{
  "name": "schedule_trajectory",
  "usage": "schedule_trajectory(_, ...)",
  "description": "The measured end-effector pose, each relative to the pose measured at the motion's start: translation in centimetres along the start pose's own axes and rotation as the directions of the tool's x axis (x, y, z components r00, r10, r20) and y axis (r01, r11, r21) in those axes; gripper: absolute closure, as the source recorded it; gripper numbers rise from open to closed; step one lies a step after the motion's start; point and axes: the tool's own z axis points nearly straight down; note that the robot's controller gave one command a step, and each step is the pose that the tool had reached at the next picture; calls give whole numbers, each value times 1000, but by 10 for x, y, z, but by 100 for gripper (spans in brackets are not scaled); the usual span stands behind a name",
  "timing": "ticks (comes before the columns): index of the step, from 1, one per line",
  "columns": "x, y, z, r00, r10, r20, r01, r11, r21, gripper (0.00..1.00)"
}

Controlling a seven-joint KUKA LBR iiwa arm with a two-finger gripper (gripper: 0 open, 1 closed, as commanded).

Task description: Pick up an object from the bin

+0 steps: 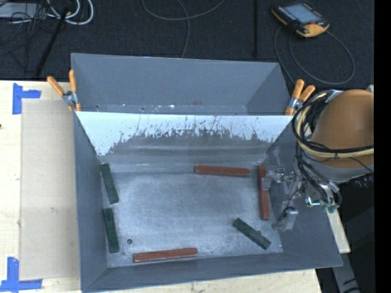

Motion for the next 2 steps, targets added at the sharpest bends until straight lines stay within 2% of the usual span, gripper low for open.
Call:
schedule_trajectory(1, -2, 0, -4, 1000, -3, 8, 3, 1000, 1, 0)
schedule_trajectory(2, 8, 26, 16, 998, -65, 12, 65, 998, 4, 0)
